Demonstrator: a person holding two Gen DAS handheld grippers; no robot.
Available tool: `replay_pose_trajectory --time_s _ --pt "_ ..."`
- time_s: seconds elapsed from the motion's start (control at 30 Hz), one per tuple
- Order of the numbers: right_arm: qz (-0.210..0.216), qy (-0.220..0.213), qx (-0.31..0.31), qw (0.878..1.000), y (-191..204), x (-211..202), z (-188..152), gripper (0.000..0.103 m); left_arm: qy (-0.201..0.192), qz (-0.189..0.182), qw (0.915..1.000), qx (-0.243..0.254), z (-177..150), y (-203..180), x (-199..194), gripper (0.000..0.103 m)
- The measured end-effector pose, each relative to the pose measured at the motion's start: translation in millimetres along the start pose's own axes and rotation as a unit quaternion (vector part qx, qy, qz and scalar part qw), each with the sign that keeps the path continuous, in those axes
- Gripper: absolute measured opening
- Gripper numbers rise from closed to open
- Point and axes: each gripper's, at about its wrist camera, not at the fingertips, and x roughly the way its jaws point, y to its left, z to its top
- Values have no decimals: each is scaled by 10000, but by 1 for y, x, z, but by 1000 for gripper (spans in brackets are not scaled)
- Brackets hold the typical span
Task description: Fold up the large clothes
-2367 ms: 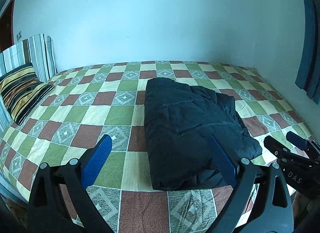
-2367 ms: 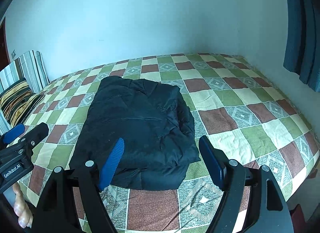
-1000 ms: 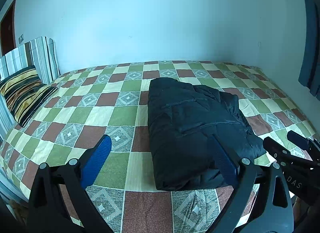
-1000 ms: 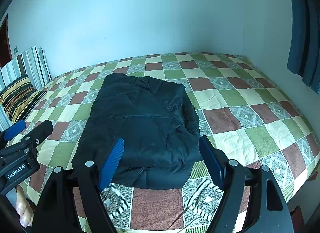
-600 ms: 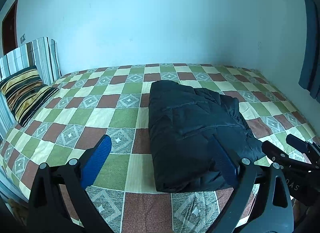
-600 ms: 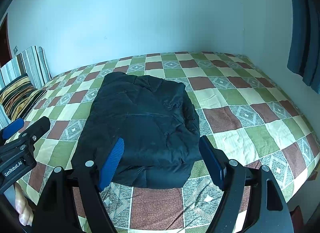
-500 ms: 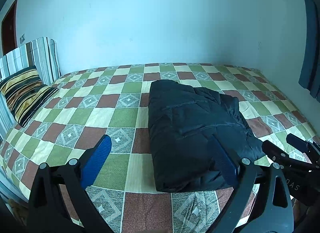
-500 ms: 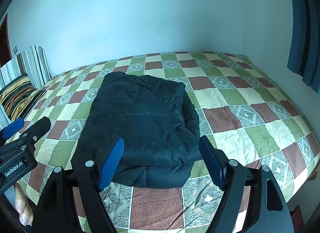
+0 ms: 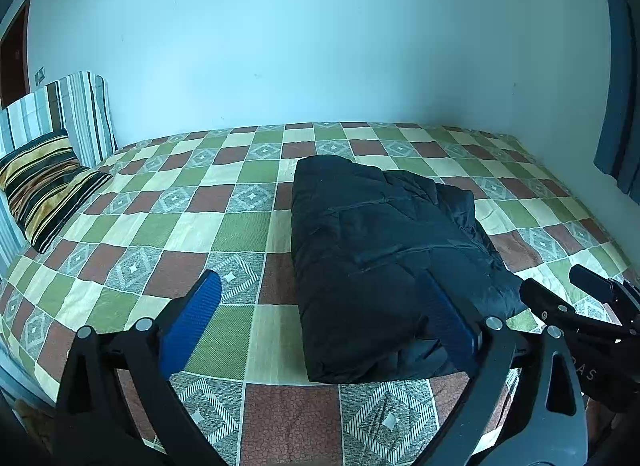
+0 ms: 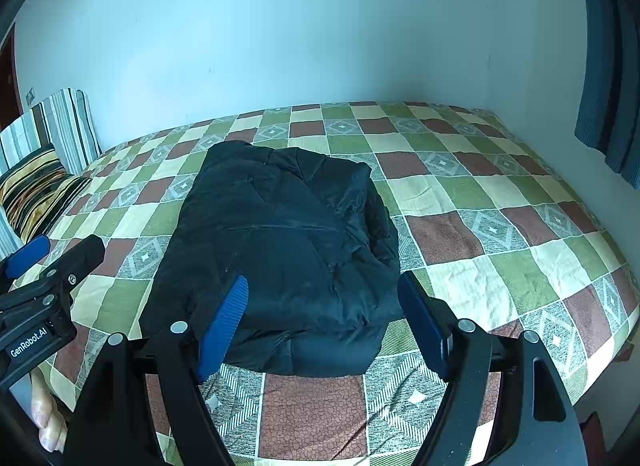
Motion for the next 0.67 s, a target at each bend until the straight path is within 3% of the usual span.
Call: replay_pose_trajectory --time_s 0.4,0.57,0.67 --pt "-9 80 -31 10000 -2 6 0 76 121 224 9996 -73 -4 7 12 101" --pt "-86 51 112 9999 -18 13 4 76 273 211 9992 -185 -2 26 28 101" --pt "-301 19 265 9992 -40 23 8 80 413 473 9974 -354 -4 54 49 101"
